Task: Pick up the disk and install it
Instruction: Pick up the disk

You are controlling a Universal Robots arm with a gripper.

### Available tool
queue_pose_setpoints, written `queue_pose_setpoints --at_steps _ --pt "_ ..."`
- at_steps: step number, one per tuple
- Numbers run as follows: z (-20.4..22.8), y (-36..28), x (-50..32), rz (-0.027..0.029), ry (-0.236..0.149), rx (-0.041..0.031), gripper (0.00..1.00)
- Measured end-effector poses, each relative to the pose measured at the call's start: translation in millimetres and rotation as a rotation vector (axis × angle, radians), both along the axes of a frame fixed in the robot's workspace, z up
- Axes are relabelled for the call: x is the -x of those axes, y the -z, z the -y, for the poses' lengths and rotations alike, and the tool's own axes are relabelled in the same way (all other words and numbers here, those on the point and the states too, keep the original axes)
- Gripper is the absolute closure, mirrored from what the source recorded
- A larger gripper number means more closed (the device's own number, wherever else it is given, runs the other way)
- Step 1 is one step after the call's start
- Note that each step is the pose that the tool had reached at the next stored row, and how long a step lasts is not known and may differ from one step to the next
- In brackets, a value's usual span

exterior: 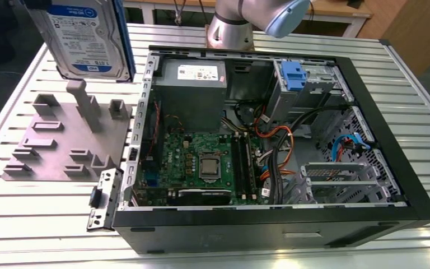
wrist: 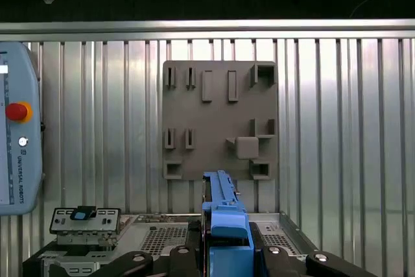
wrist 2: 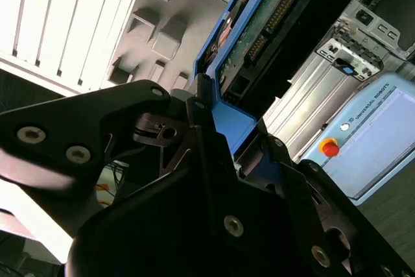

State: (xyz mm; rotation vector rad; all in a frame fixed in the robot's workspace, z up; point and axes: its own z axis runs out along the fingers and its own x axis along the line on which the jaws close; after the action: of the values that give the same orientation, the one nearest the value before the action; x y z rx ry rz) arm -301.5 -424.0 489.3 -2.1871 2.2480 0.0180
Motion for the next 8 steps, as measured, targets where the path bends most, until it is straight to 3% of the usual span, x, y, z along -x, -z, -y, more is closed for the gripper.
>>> queue_pose_setpoints --at_steps 8 --pt "2.3 0.3 -3.4 0.0000 0.000 0.0001 0.64"
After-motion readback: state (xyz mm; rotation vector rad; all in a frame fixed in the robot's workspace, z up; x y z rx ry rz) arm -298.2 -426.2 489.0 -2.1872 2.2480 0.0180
